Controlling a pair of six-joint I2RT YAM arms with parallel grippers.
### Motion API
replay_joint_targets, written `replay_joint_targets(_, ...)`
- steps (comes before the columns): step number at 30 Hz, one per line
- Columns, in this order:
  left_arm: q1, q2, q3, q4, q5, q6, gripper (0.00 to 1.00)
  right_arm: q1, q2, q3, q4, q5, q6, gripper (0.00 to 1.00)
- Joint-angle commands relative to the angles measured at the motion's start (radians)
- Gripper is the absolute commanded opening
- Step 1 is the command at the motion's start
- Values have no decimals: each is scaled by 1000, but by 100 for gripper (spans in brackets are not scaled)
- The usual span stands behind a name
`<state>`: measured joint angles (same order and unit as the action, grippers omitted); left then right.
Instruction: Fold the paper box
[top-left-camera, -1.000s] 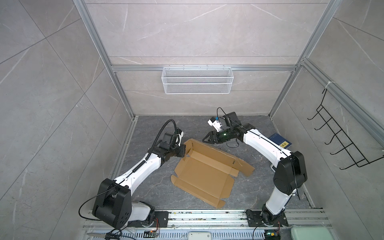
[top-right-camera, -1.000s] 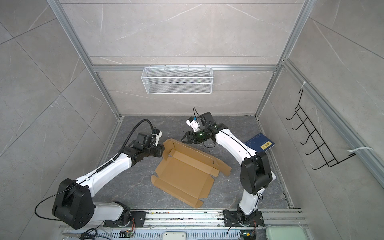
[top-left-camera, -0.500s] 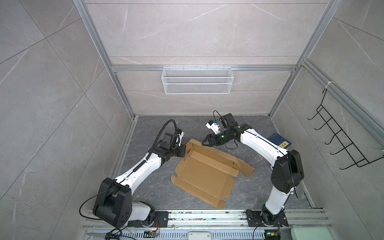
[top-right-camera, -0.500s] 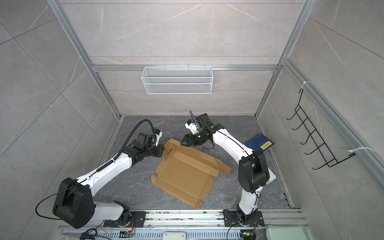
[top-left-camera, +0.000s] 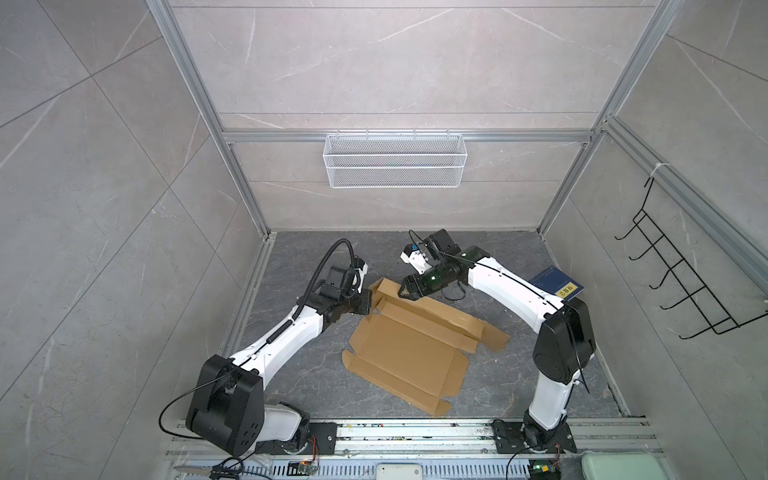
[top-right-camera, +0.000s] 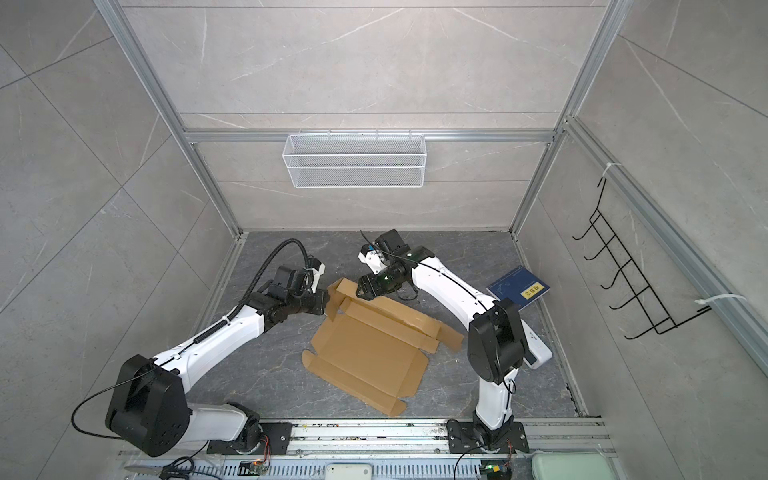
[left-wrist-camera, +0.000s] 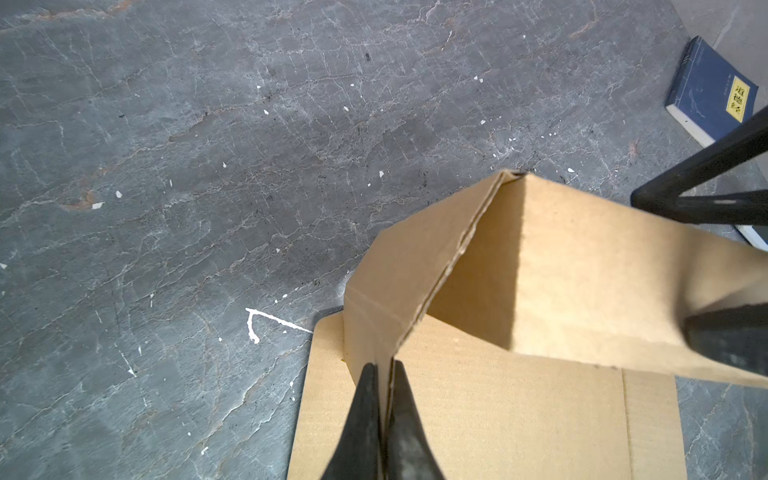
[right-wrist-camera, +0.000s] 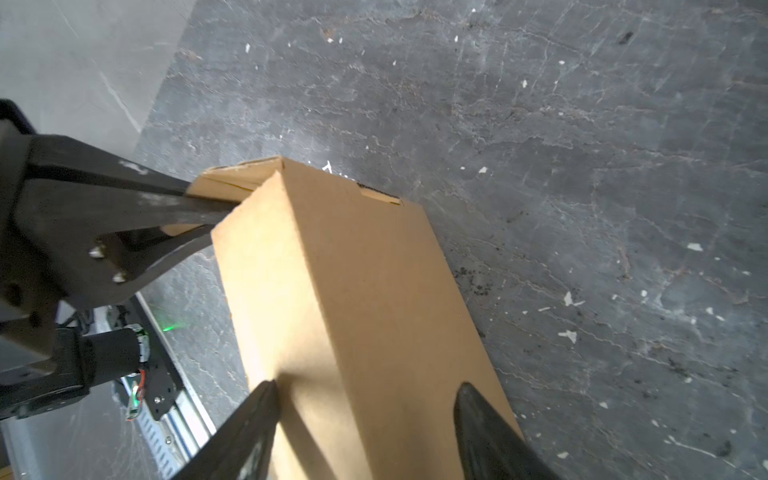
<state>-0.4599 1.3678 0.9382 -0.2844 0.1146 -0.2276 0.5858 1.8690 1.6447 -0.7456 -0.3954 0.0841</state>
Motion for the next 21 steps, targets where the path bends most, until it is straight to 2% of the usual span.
replay_joint_targets(1,-5,2,38,11,26,6,3,10,37,35,-53,85,-46,69)
replay_joint_targets(21,-5,-36,88,-87,28,51,22,12,90,60,-82,98,-78,63)
